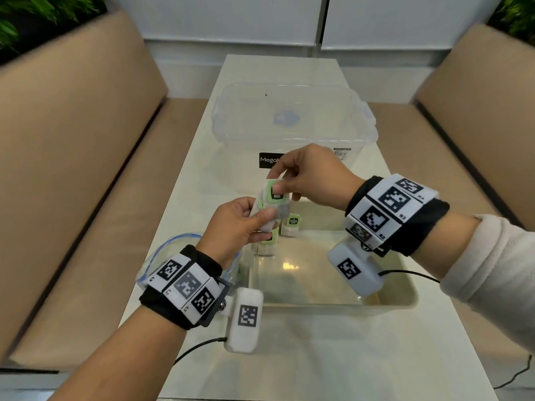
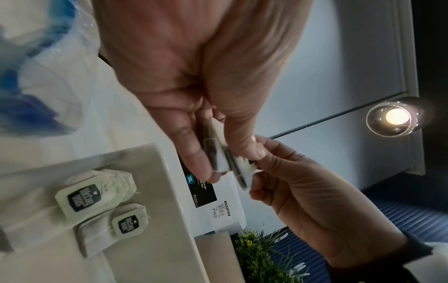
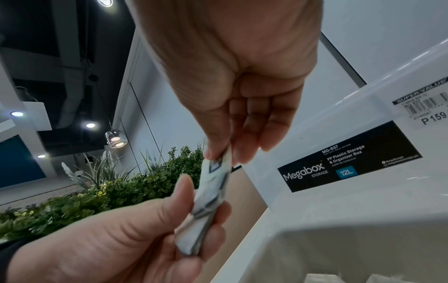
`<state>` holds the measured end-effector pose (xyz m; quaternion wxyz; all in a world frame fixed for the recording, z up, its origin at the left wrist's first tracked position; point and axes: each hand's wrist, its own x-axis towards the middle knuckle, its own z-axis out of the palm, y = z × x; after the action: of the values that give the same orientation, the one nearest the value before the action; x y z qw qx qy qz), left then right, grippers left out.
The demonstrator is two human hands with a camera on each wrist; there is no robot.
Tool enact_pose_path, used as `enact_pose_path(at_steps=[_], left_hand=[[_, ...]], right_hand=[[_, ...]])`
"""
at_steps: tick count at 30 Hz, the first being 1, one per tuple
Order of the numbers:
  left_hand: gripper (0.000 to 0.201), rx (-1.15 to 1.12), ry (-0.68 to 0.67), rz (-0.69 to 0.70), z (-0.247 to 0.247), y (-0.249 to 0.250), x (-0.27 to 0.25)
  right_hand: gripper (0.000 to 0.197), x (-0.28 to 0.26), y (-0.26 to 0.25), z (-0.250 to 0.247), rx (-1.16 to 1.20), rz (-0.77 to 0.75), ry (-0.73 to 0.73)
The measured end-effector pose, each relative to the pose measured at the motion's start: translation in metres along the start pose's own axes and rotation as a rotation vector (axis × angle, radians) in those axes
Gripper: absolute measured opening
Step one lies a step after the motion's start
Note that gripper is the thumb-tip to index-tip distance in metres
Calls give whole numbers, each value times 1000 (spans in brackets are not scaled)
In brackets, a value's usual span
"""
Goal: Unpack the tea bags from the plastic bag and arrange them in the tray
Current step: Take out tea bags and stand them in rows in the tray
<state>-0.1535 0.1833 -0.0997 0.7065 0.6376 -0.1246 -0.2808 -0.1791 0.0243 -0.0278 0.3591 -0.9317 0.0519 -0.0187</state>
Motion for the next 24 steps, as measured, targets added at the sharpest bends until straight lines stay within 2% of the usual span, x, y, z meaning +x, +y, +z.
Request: enact_pose_path(at_steps=[4,13,19,24], left_hand=[[7,-3,60,-28,-8,-4,1],[9,31,129,-12,-20,-6,-4],[8,30,151,-13,-23,-11,-7],[9,35,158,-19,-26,-13,-7]], right_hand=[[8,4,6,-8,-44,7,47],[5,7,43,28,-543,147,-129],[15,10,61,54,-569,193,-211],[12,9,68,60,-519,209,-218]])
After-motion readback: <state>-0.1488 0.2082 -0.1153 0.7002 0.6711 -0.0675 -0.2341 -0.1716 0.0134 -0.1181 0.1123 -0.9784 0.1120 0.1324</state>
